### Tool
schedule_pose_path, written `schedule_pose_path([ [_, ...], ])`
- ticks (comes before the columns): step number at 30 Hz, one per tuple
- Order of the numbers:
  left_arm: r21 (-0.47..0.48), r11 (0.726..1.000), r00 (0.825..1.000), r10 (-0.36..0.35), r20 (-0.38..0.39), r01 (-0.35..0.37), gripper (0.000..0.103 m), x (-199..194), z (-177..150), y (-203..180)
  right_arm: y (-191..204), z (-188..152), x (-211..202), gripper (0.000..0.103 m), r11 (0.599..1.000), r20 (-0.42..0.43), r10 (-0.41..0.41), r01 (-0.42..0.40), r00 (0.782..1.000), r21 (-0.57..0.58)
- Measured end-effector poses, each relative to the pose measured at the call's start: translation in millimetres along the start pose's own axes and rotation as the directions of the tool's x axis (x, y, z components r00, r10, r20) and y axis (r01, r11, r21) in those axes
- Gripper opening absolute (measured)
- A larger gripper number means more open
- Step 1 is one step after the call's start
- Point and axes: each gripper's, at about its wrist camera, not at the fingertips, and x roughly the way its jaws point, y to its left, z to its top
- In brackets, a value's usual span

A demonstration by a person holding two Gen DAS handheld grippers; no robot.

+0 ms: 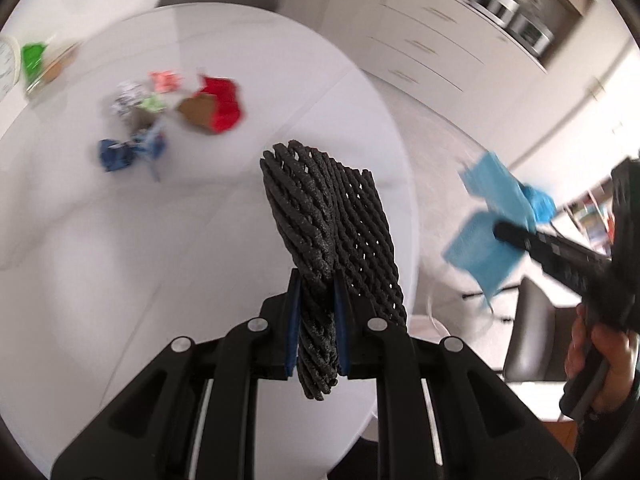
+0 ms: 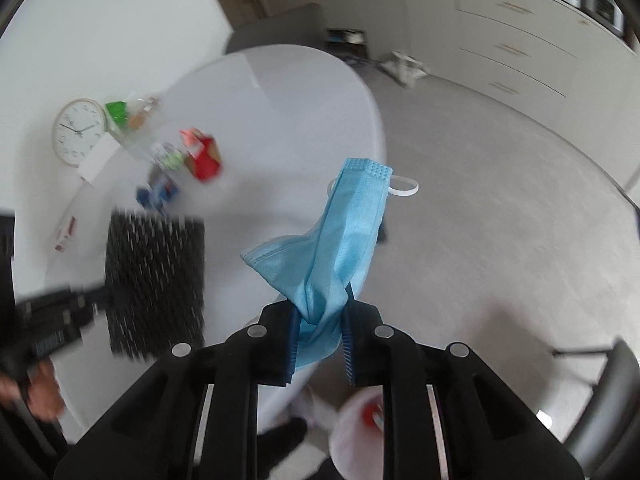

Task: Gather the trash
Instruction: 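Carry the foam net and face mask to the wastebasket and release both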

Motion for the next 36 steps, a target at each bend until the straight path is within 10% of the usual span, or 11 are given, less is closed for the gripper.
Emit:
schedule_pose_path([
  [16, 0.295, 0.95, 0.994, -0.083, -0.072, 0.1, 0.015, 2.5, -42.1, -108.8, -75.3, -162.7, 17.6, 0.024, 0.972, -0.205, -0.13, 0.166, 0.97, 0.169],
  [25, 0.349, 0.933, 0.993, -0.055, -0.107, 0.09, 0.015, 7.3, -59.9, -129.0, -111.2, -210.8, 96.5, 0.068, 0.952, -0.362, -0.101, 0.196, 0.927, 0.236],
  [36, 0.412, 0.899, 0.971, -0.058, -0.232, 0.152, 0.015, 41.7, -80.6, -157.5, -138.1, -219.4, 30.0, 0.097, 0.921, -0.272, -0.216, 0.288, 0.938, 0.261],
])
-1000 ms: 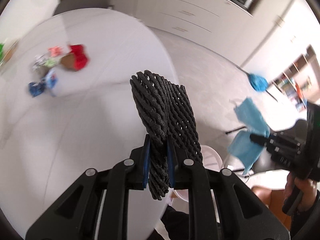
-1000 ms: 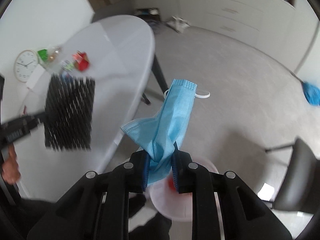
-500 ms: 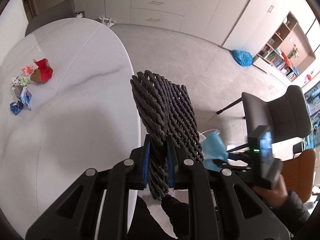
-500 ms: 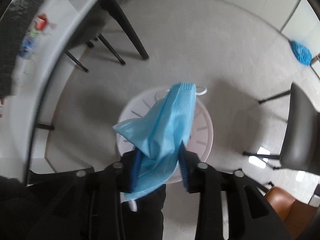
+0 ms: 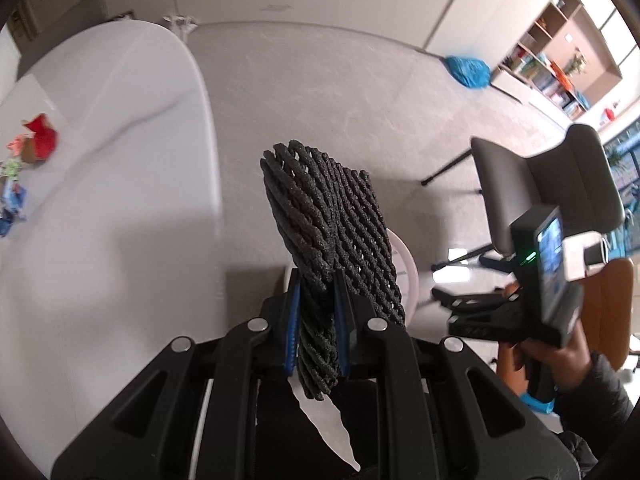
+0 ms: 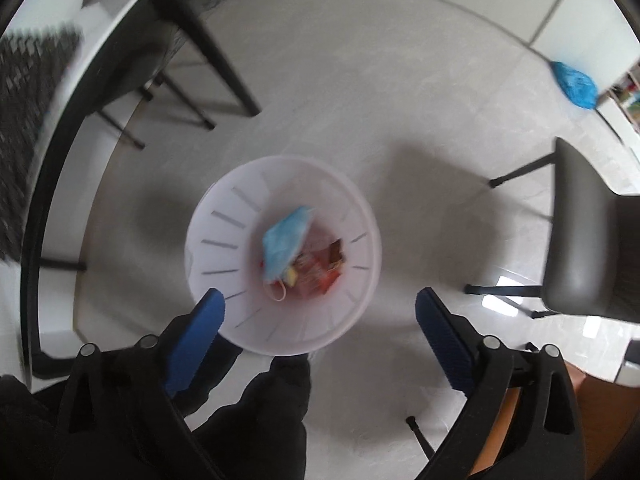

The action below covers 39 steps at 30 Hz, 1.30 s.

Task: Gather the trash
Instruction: 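Carry the foam net and face mask to the wastebasket and release both, then grasp the blue crumpled wrapper with the left tool while the right tool grasps the blue printed box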

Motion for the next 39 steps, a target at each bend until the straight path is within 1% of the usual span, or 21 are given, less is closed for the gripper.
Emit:
schedule_pose_path([
  [4, 0.034, 0.999, 0.998, -0.036, -0.056, 0.038, 0.015, 17.7, -1.7, -16.6, -20.1, -1.8, -25.7, 0.098, 0.997, 0.05, 0.004, -0.007, 0.999, 0.07],
  [6, 0.041, 0.998, 0.996, -0.044, -0.082, 0.048, 0.021, 25.7, -1.8, -22.1, -27.2, -1.2, -34.3, 0.099, 0.996, 0.074, 0.002, -0.008, 0.997, 0.085],
  [8, 0.039, 0.998, 0.994, -0.045, -0.103, 0.05, 0.05, 33.7, -2.2, -26.2, -31.4, -2.1, -37.7, 0.099, 0.996, 0.085, 0.007, -0.015, 0.996, 0.09],
  [9, 0.042, 0.998, 0.994, -0.038, -0.104, 0.043, 0.056, 36.0, -2.2, -28.5, -32.3, -2.3, -39.2, 0.099, 0.995, 0.087, 0.008, -0.016, 0.996, 0.094],
  [10, 0.047, 0.998, 0.994, -0.036, -0.106, 0.041, 0.064, 37.4, -2.6, -31.1, -34.0, -2.5, -40.8, 0.099, 0.995, 0.091, 0.011, -0.02, 0.996, 0.099],
  [11, 0.054, 0.998, 0.993, -0.035, -0.11, 0.041, 0.07, 38.7, -2.9, -33.8, -34.3, -3.4, -41.6, 0.099, 0.995, 0.094, 0.015, -0.024, 0.995, 0.101],
  [14, 0.08, 0.996, 0.994, -0.03, -0.108, 0.038, 0.08, 37.7, -0.2, -42.9, -34.7, -4.0, -45.6, 0.099, 0.994, 0.106, 0.024, -0.035, 0.994, 0.1],
  [15, 0.088, 0.996, 0.994, -0.025, -0.103, 0.034, 0.082, 36.6, -0.4, -44.9, -33.5, -4.1, -46.0, 0.099, 0.995, 0.108, 0.027, -0.038, 0.994, 0.097],
  [17, 0.105, 0.994, 0.996, -0.004, -0.087, 0.013, 0.089, 32.7, -0.4, -47.3, -32.7, -3.5, -47.7, 0.099, 0.995, 0.11, 0.033, -0.043, 0.993, 0.093],
  [19, 0.115, 0.993, 0.997, 0.021, -0.075, -0.012, 0.092, 28.3, -1.1, -46.1, -30.5, -2.2, -50.2, 0.099, 0.995, 0.113, 0.039, -0.048, 0.993, 0.086],
  [21, 0.118, 0.992, 0.997, 0.042, -0.061, -0.034, 0.092, 23.3, 0.5, -44.8, -28.2, -0.5, -53.0, 0.099, 0.996, 0.118, 0.044, -0.053, 0.992, 0.076],
  [26, 0.1, 0.993, 0.998, 0.066, -0.018, -0.064, 0.094, 11.8, 3.9, -38.8, -20.0, 8.9, -61.6, 0.099, 0.998, 0.141, 0.044, -0.05, 0.989, 0.036],
  [34, 0.072, 0.994, 0.996, 0.082, 0.02, -0.083, 0.095, 4.2, 6.2, -31.3, -4.3, 19.2, -65.0, 0.1, 0.998, 0.154, 0.055, -0.057, 0.987, 0.004],
  [37, 0.05, 0.994, 0.995, 0.097, 0.04, -0.098, 0.095, -0.6, 6.5, -26.0, 6.1, 24.2, -72.0, 0.1, 0.998, 0.167, 0.063, -0.062, 0.984, -0.011],
  [39, 0.015, 0.993, 0.991, 0.112, 0.074, -0.113, 0.095, -9.4, 7.3, -16.0, 18.1, 30.1, -82.1, 0.1, 0.998, 0.192, 0.064, -0.059, 0.979, -0.035],
])
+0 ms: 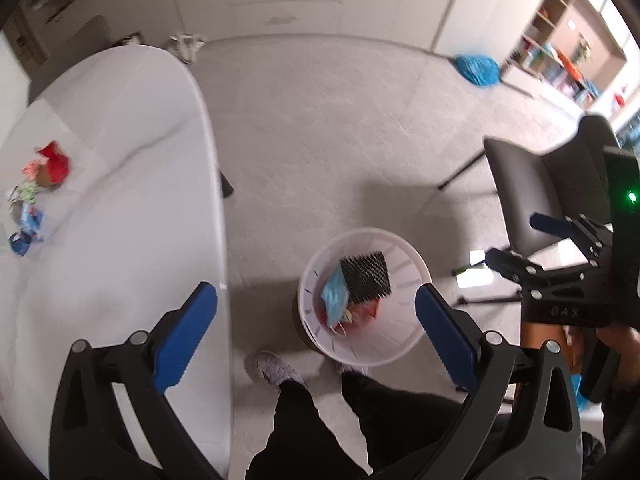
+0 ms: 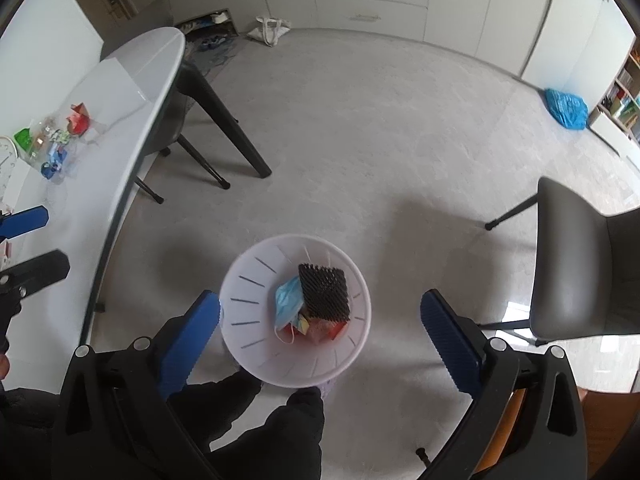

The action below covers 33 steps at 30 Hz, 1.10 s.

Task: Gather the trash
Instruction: 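Grasp the blue crumpled wrapper with the left tool while the right tool grasps the blue printed box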

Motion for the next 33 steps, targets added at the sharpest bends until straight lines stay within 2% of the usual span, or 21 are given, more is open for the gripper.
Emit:
schedule_pose_path([
  [4, -0.101, 0.994, 0.996, 0.055, 0.072, -0.047, 0.095, -20.6, -0.2, 34.2, 32.9, 21.8, -17.2, 0.1, 0.997, 0.059, 0.038, -0.034, 0.998, -0.071],
  [6, -0.17, 0.982, 0.989, 0.1, 0.104, -0.082, 0.095, -33.3, -2.5, 59.6, 53.0, 34.8, -23.0, 0.1, 0.992, 0.082, 0.062, -0.052, 0.995, -0.119],
  [10, -0.316, 0.936, 0.97, 0.203, 0.134, -0.153, 0.095, -56.2, -11.5, 117.1, 100.1, 65.6, -26.9, 0.1, 0.973, 0.12, 0.125, -0.097, 0.985, -0.211],
  [17, -0.454, 0.851, 0.929, 0.351, 0.116, -0.264, 0.095, -78.2, -38.5, 202.8, 190.0, 108.6, -15.2, 0.1, 0.924, 0.115, 0.242, -0.193, 0.963, -0.33],
  [24, -0.558, 0.774, 0.911, 0.405, 0.075, -0.298, 0.095, -82.2, -66.1, 284.9, 291.7, 137.7, 5.6, 0.1, 0.856, 0.055, 0.317, -0.261, 0.947, -0.446],
  [28, -0.587, 0.744, 0.901, 0.431, 0.055, -0.32, 0.095, -81.4, -77.1, 317.3, 351.0, 150.7, 21.6, 0.1, 0.807, 0.01, 0.345, -0.291, 0.939, -0.514],
  [33, -0.638, 0.703, 0.902, 0.431, 0.034, -0.313, 0.095, -72.2, -88.6, 363.0, 419.0, 166.6, 50.3, 0.1, 0.739, -0.048, 0.369, -0.325, 0.928, -0.59],
])
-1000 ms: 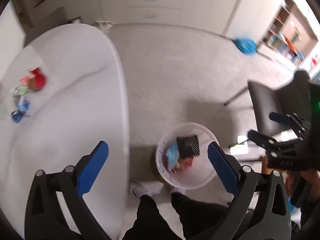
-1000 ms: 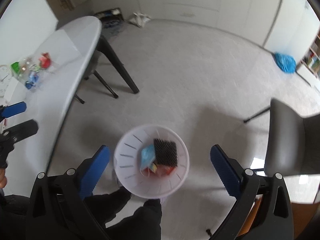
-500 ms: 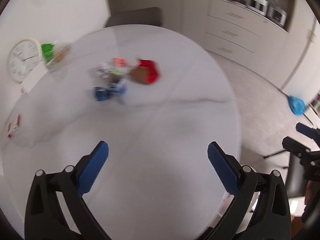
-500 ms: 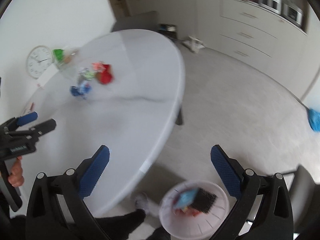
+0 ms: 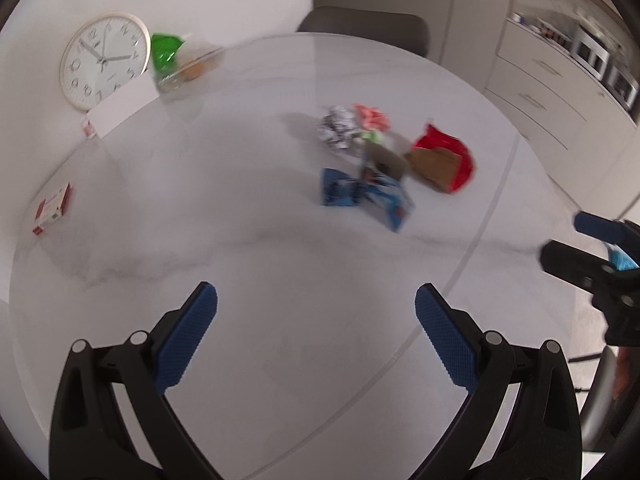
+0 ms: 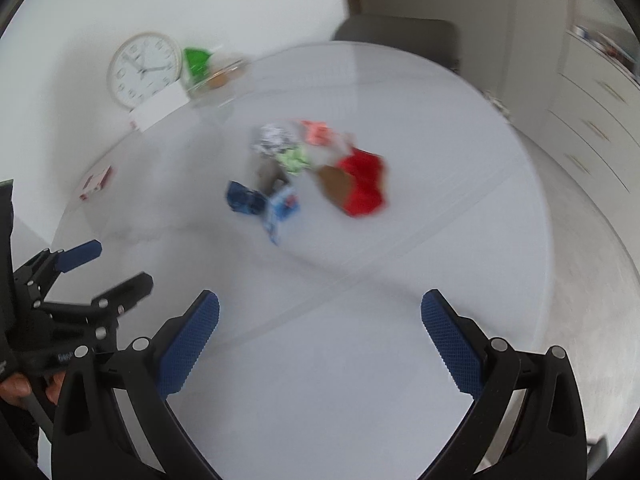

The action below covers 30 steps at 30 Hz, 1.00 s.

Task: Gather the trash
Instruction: 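Grasp the blue crumpled wrapper with the left tool while the right tool grasps the blue printed box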

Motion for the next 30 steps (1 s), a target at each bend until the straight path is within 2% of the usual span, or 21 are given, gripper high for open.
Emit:
schedule_pose_path([
  [7, -0.037, 0.999, 1.0, 0.005, -0.021, -0.006, 0.095, 24.9, 11.4, 30.3, 30.0, 50.5, 86.8, 0.097, 0.994, -0.065, 0.034, -0.04, 0.997, -0.102],
  [10, -0.042, 0.999, 1.0, 0.01, -0.028, -0.011, 0.095, 32.9, 13.8, 38.7, 34.5, 57.3, 116.1, 0.093, 0.992, -0.105, -0.012, -0.002, 0.994, -0.128],
  [13, -0.054, 0.998, 0.999, 0.007, -0.039, -0.009, 0.095, 40.1, 15.1, 45.3, 36.3, 59.1, 136.5, 0.087, 0.989, -0.145, -0.044, 0.022, 0.988, -0.146],
  [15, -0.059, 0.998, 0.999, 0.005, -0.043, -0.008, 0.095, 44.8, 16.5, 47.4, 34.9, 59.5, 145.6, 0.075, 0.989, -0.165, -0.047, 0.023, 0.985, -0.147],
  [16, -0.059, 0.998, 0.999, 0.005, -0.042, -0.007, 0.095, 46.4, 17.0, 47.5, 32.9, 59.6, 147.7, 0.07, 0.99, -0.174, -0.04, 0.015, 0.984, -0.141],
  [18, -0.058, 0.998, 0.999, -0.001, -0.04, -0.001, 0.095, 50.7, 20.2, 46.7, 29.4, 58.6, 149.1, 0.045, 0.993, -0.186, -0.024, 0.001, 0.982, -0.12],
  [20, -0.06, 0.998, 0.999, -0.015, -0.039, 0.013, 0.095, 56.1, 24.6, 44.5, 27.1, 58.3, 146.1, 0.03, 0.993, -0.187, -0.011, -0.01, 0.982, -0.115],
  [25, -0.048, 0.998, 0.998, -0.049, -0.046, 0.047, 0.095, 79.4, 38.6, 29.4, 22.0, 52.4, 119.3, 0.027, 0.995, -0.152, 0.013, -0.028, 0.988, -0.096],
  [30, -0.007, 0.996, 0.995, -0.089, -0.045, 0.089, 0.095, 104.3, 55.6, 6.1, 5.7, 39.1, 69.3, 0.027, 0.999, -0.098, 0.024, -0.028, 0.995, -0.039],
])
